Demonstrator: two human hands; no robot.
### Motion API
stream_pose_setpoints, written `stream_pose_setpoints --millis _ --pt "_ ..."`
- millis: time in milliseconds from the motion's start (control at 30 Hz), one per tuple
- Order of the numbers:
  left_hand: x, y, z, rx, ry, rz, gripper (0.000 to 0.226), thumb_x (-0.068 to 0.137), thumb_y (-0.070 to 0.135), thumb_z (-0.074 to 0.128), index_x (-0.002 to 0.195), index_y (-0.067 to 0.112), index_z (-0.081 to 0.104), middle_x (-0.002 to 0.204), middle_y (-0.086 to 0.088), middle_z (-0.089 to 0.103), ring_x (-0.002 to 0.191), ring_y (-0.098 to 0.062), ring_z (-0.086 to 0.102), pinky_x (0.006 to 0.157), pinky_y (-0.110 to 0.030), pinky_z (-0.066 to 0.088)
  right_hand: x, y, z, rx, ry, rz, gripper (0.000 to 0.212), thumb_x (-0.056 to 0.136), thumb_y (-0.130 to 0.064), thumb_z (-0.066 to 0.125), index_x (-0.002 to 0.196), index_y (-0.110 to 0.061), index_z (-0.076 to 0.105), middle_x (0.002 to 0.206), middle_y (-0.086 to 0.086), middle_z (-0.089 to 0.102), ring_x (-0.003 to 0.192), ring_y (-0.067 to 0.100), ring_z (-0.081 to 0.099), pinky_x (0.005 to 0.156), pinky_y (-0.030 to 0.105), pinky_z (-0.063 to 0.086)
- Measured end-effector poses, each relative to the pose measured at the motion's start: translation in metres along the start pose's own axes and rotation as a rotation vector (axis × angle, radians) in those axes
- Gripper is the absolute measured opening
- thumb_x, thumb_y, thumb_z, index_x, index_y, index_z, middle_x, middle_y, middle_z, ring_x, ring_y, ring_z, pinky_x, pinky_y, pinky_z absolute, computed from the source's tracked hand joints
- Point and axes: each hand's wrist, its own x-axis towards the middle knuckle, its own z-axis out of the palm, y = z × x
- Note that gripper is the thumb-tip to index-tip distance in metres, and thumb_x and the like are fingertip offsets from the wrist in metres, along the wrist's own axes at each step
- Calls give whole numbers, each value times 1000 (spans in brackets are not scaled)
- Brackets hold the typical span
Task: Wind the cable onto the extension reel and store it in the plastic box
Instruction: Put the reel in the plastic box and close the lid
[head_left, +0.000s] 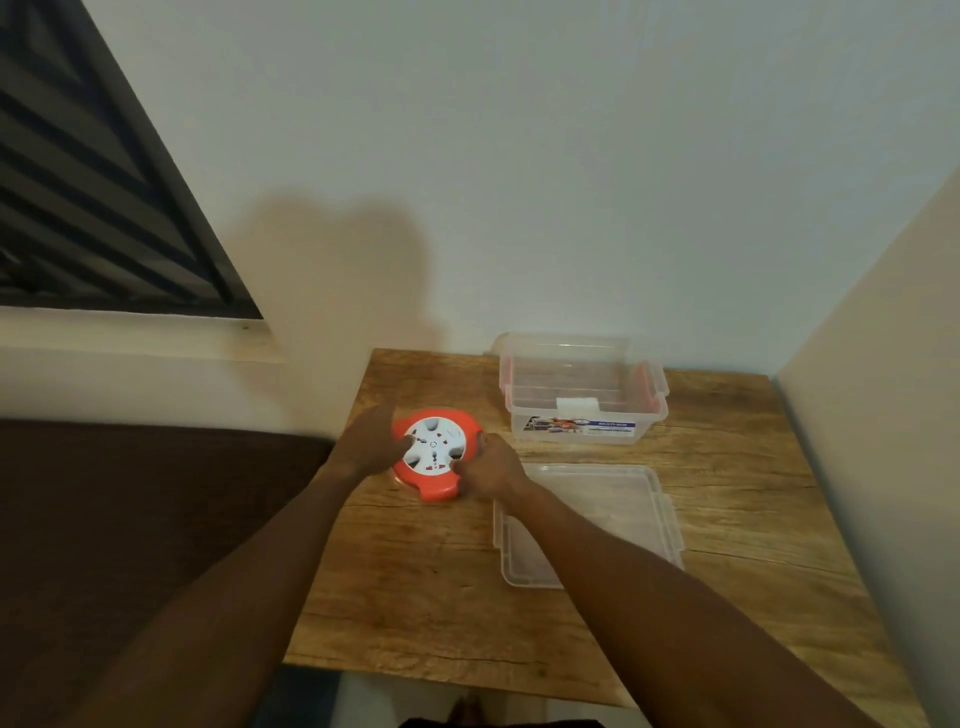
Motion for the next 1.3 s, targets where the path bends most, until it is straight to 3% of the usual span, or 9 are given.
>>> stream_pose_setpoints --millis 100,233,400,533,633,867,1033,1167,1300 --pt "10 -7 -1 121 -118 -65 75 96 43 62 156 8 32 156 -17 45 141 -36 45 113 -44 39 18 3 13 54 31 99 73 71 -21 82 135 -10 48 129 7 61 110 25 62 87 42 57" --pt "19 -25 5 210 -106 -114 70 93 62 54 139 9 54 140 -14 61 126 -34 57 104 -46 47 20 -2 12 116 60 163 65 75 -8 79 132 -7 46 125 12 60 105 30 63 79 46 59" --pt "12 -46 10 -276 -286 -301 48 93 45 68 116 2 69 111 -12 74 97 -26 71 79 -34 57 24 6 13 -163 16 69 43 82 -11 74 121 -5 57 115 15 63 102 30 63 84 46 57" --pt "1 -46 3 -499 -163 -235 23 96 26 68 104 6 76 97 -15 77 86 -32 73 68 -34 57 25 10 9 -28 6 96 39 77 -6 76 113 -3 62 105 13 67 93 28 67 75 44 60" --pt "0 -32 -16 -651 -18 -146 12 93 25 71 99 17 78 96 -16 77 81 -31 66 65 -36 52 27 2 -8 162 0 73 55 73 -13 84 121 -11 59 111 6 65 94 24 67 70 41 62" --pt "8 51 -64 -718 169 158 17 88 19 78 105 16 77 76 12 77 71 -2 69 60 -13 52 14 -32 -89 174 38 -98 48 72 -23 87 106 -6 58 98 12 69 76 24 72 60 37 62" --pt "26 112 -73 -701 159 305 21 87 18 80 107 12 76 88 4 79 81 -3 73 69 -17 56 5 -43 -163 213 190 -144 46 71 -21 88 108 -6 64 90 13 72 71 27 73 63 42 62" --pt "50 156 -53 -539 133 350 54 81 16 82 132 11 64 121 -9 71 109 -24 67 96 -40 56 10 -35 -210 207 293 -113 50 71 -20 87 113 -6 65 85 12 72 69 26 72 66 44 62" --pt "58 197 -20 -471 157 308 62 86 8 74 144 9 52 139 -13 60 123 -29 59 93 -30 49 21 -18 -232 148 347 -42 52 76 -19 84 121 -5 62 90 12 72 71 24 72 64 39 62"
